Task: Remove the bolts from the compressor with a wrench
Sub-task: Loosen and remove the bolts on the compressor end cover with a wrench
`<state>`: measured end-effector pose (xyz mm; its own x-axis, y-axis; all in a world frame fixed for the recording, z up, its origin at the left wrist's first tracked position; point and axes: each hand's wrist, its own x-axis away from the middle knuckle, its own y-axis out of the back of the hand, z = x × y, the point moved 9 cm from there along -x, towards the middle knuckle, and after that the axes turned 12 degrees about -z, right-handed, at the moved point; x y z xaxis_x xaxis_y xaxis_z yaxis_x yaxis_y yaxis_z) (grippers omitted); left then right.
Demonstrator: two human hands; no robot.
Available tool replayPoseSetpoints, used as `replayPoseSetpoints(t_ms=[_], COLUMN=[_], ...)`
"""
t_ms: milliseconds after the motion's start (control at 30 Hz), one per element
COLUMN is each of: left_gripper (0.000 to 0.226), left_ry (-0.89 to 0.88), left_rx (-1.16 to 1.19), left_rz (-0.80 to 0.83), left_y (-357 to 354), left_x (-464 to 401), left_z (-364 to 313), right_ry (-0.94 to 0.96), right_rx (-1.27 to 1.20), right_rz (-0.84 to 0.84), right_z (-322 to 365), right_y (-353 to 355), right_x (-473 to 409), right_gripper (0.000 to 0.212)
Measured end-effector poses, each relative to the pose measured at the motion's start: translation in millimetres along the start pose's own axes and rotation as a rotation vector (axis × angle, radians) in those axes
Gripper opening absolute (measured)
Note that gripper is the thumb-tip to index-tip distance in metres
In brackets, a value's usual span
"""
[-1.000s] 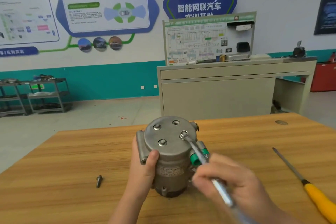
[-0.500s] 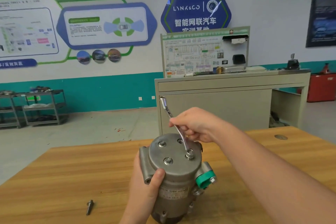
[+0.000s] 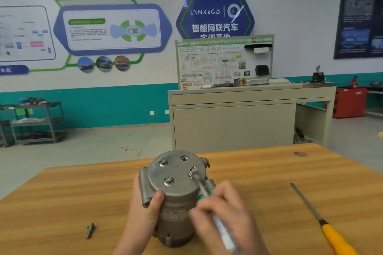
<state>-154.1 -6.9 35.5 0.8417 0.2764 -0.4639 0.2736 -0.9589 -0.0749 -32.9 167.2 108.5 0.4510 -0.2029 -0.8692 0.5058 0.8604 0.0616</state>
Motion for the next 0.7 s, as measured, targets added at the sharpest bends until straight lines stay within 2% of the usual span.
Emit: replayPoseSetpoints(t_ms=[67, 133, 200, 233, 333, 400, 467, 567, 633, 700], left_gripper=[0.079, 0.096, 0.102, 0.103, 0.100, 0.097, 0.097, 0.098, 0.095, 0.091], left_ry=[-0.017, 0.005, 0.031, 0.045, 0.038, 0.011, -0.001, -0.008, -0.024, -0.007], left_rx=[0.014, -0.008, -0.020, -0.010, 0.022, 0.026, 0.026, 0.014, -0.020, -0.041], left_rz=[0.018, 0.052, 0.062, 0.076, 0.104, 0.114, 0.131, 0.119, 0.111, 0.143], left_y=[-2.7, -8.5, -12.1, -14.5, -16.7, -17.5, -19.6, -19.9, -18.3, -17.7], left_x=[1.7, 2.1, -0.6, -2.1, -4.3, -5.6, -7.9, -11.8, -13.4, -15.8], left_z=[-9.0, -6.6, -4.6, -3.4, -5.7, -7.2, -7.3, -7.1, -4.6, -2.6], right_ry=[-0.457, -0.728, -0.892, -0.939, -1.001, -0.978, -0.868, -0.597, -0.411, -0.149], right_rx=[-0.305, -0.427, -0.422, -0.344, -0.182, -0.128, 0.001, 0.239, 0.312, 0.457], right_rz=[-0.086, -0.129, -0.180, -0.174, -0.024, 0.109, 0.240, 0.389, 0.469, 0.555], right_z=[-45.6, -83.4, -120.2, -136.4, -167.1, -171.2, -162.7, -122.0, -79.2, -36.0], right_y=[15.0, 20.0, 23.5, 23.7, 6.2, -15.5, -41.5, -82.3, -106.6, -122.9], right_x=[5.1, 2.5, -11.4, -21.0, -57.1, -81.0, -101.6, -125.8, -129.5, -117.3], right_gripper=[0.039, 0.035, 0.032, 0.032, 0.032, 0.034, 0.037, 0.037, 0.034, 0.037])
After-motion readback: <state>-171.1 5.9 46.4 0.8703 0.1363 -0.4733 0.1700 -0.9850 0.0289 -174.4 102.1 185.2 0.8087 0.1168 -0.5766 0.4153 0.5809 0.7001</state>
